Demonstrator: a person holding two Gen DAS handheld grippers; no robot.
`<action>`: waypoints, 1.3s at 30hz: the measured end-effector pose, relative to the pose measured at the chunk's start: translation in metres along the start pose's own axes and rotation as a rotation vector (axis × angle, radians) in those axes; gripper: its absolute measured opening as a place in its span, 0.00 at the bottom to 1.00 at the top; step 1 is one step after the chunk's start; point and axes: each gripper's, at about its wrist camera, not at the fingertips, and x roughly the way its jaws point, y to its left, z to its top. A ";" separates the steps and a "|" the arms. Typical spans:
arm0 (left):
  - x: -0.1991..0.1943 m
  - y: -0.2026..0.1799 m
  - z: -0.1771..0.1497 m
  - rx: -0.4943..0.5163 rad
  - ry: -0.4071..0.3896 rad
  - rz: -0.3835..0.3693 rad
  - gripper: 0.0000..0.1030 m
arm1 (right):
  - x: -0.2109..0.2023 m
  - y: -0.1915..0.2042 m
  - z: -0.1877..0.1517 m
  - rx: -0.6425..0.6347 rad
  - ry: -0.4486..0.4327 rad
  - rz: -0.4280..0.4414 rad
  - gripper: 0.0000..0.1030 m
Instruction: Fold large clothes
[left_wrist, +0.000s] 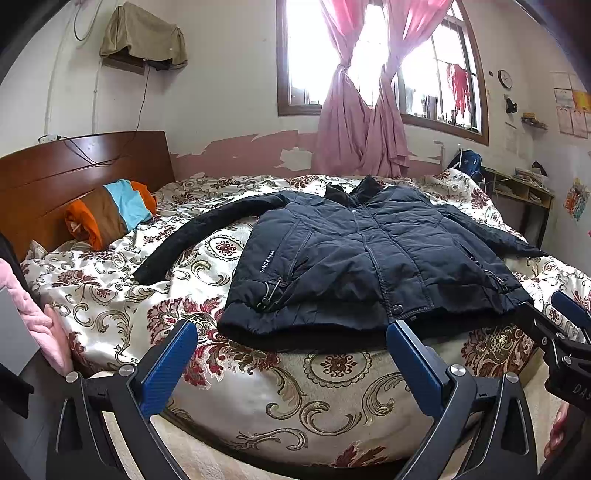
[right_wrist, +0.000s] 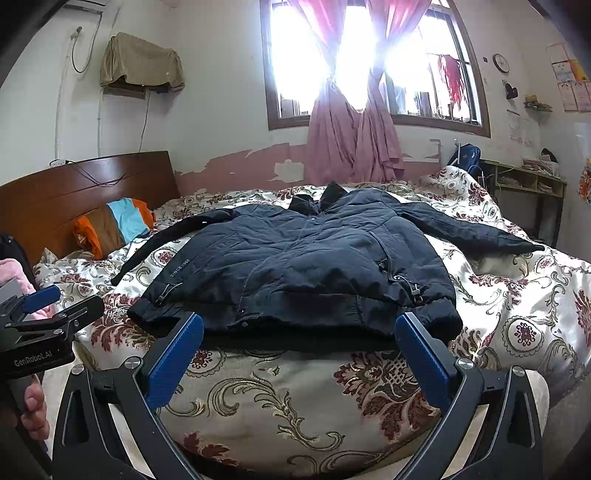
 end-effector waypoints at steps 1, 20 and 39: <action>-0.002 0.000 -0.001 0.000 -0.002 -0.001 1.00 | 0.000 0.000 0.000 0.000 0.000 0.000 0.99; -0.002 -0.001 0.000 0.001 -0.003 -0.001 1.00 | 0.000 0.000 0.000 0.001 0.001 0.001 0.99; -0.003 -0.001 -0.001 0.003 -0.006 0.000 1.00 | -0.001 0.000 0.000 0.001 0.001 0.002 0.99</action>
